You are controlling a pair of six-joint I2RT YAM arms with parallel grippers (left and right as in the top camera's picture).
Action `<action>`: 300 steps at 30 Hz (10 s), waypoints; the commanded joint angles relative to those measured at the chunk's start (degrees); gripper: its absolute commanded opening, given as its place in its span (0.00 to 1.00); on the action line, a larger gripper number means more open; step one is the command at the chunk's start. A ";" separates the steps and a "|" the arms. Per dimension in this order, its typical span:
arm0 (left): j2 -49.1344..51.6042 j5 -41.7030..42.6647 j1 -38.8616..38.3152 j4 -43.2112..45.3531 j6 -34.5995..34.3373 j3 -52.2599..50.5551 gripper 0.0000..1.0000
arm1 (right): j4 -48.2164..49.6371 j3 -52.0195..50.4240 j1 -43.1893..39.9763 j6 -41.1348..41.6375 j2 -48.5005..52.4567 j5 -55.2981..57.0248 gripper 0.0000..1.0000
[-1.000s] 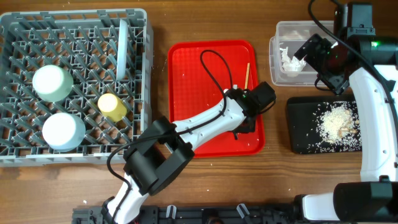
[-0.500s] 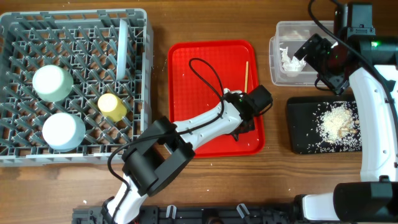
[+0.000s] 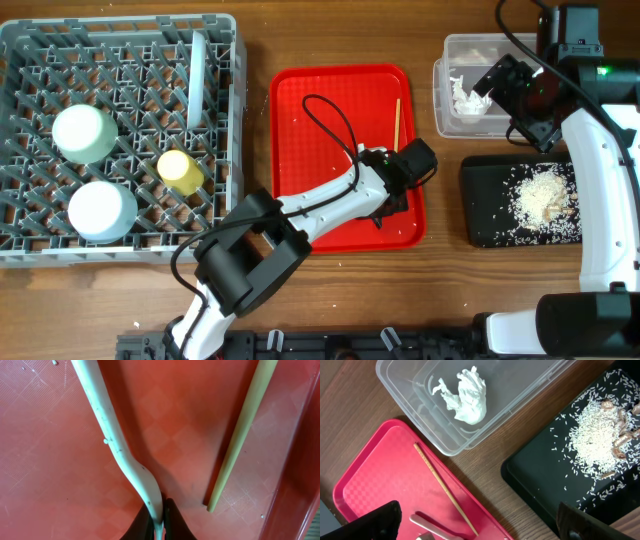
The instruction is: Sort waste into correct bins and load items into the dishwasher rack
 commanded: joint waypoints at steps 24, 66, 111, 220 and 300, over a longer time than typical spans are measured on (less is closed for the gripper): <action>-18.03 -13.62 9.60 -13.60 9.14 -0.59 0.04 | 0.00 1.14 -0.13 0.85 -1.31 1.16 1.00; -34.71 -15.41 31.89 -10.73 31.82 -0.61 0.04 | 0.00 1.11 -0.13 0.83 -1.31 1.16 1.00; -9.22 1.44 6.54 14.88 25.16 -0.50 0.75 | 0.00 1.14 -0.13 0.83 -1.31 1.16 1.00; -50.86 8.02 39.45 -36.72 29.22 -0.72 1.00 | 0.17 1.11 -0.13 0.83 -1.16 1.16 1.00; -120.69 5.16 59.65 39.98 46.25 -85.35 1.00 | 0.17 1.14 -0.13 0.83 -1.16 1.16 1.00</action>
